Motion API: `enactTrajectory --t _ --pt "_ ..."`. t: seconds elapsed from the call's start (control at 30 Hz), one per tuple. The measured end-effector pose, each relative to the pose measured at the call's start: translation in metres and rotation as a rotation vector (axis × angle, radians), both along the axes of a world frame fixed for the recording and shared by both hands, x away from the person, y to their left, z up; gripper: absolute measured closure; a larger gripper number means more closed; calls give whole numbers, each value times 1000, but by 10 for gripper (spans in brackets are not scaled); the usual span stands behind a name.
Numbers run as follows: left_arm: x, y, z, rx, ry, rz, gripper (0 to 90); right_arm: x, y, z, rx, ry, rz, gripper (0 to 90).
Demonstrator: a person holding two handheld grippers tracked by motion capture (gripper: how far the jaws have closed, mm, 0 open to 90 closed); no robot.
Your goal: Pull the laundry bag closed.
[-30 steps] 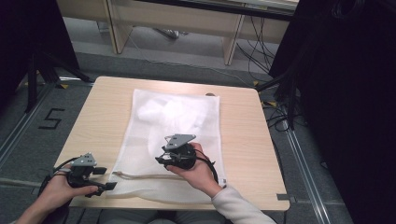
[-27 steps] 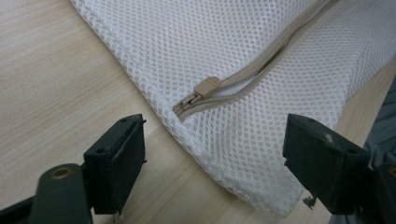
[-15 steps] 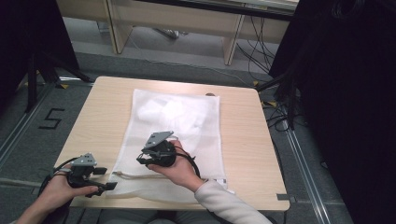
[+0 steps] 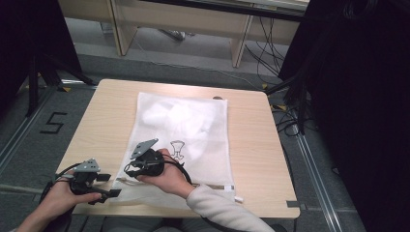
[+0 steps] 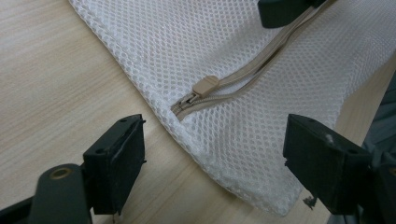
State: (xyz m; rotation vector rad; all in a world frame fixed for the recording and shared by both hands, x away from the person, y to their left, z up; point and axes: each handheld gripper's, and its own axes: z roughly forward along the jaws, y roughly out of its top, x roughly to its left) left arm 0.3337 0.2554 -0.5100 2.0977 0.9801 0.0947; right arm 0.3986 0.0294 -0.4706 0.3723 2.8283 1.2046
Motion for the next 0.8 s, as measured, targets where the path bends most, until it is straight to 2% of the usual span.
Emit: enactTrajectory --t 0.2,0.23,0.3,0.37,0.8 --pt "0 -1 0 -4 0 -1 203 1 6 -7 -25 11 4 642" --pt "0 -1 0 -2 1 -3 203 0 7 -7 -33 25 -1 661" --pt "0 -1 0 -2 3 -4 203 1 8 -9 -45 12 10 672" --pt "0 -1 -1 -1 3 -5 203 1 10 -11 -38 32 3 678" --pt "0 -1 0 4 3 -9 202 0 22 -19 -62 45 32 707"
